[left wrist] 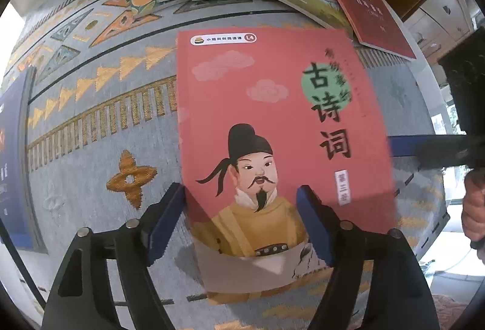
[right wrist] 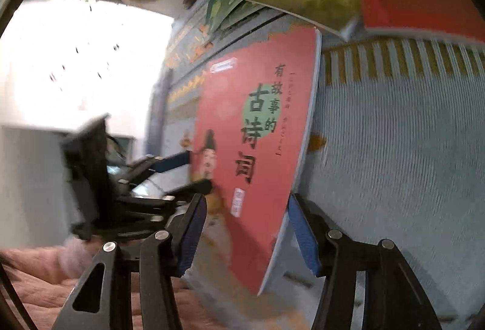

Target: Organize books

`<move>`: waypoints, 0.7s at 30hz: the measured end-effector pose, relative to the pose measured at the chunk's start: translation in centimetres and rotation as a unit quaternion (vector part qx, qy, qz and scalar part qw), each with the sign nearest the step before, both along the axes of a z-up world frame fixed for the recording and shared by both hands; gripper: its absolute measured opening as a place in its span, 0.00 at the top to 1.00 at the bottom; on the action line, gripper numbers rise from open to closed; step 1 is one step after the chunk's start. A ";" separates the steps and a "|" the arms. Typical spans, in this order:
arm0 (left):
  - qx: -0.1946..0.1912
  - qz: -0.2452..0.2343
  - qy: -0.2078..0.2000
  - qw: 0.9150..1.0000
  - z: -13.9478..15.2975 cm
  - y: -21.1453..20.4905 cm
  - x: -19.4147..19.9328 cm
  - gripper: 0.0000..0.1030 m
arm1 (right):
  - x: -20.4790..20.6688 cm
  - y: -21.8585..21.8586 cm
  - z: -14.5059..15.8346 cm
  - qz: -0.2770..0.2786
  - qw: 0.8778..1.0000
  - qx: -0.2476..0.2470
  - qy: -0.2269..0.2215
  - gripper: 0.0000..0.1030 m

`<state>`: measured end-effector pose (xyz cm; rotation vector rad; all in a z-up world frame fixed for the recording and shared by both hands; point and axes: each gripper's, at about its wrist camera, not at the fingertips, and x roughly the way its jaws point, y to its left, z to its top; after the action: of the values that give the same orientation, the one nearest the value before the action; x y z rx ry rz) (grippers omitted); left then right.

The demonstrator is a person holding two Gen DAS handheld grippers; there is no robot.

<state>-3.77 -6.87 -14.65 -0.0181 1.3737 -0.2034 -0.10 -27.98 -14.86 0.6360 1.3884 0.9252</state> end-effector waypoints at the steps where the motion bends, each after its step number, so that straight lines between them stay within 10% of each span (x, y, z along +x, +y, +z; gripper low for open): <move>1: 0.000 0.000 0.000 1.000 -0.1 -0.1 0.0 0.27 | -0.3 -0.5 0.0 -0.015 0.999 0.029 0.005 0.47; 5: -0.015 0.017 0.005 1.000 -0.2 0.1 0.2 0.25 | -1.2 -0.2 0.0 -0.041 0.999 0.008 -0.009 0.57; 8: -0.072 0.061 0.010 0.996 0.0 1.9 0.5 0.26 | -1.4 -0.3 -0.2 -0.076 0.997 0.000 -0.005 0.86; 18: -0.318 0.148 0.009 0.936 1.4 7.1 0.7 0.71 | -0.9 0.5 -1.9 -0.087 0.992 -0.090 -0.019 0.92; 21: -0.249 0.133 0.007 0.959 1.4 5.9 1.0 0.84 | -0.9 0.4 -2.1 -0.095 0.992 -0.083 -0.015 0.92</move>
<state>-2.78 -0.94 -13.23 -0.6237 1.2874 -0.3178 -0.99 -27.58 -16.97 0.6131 1.3364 0.6579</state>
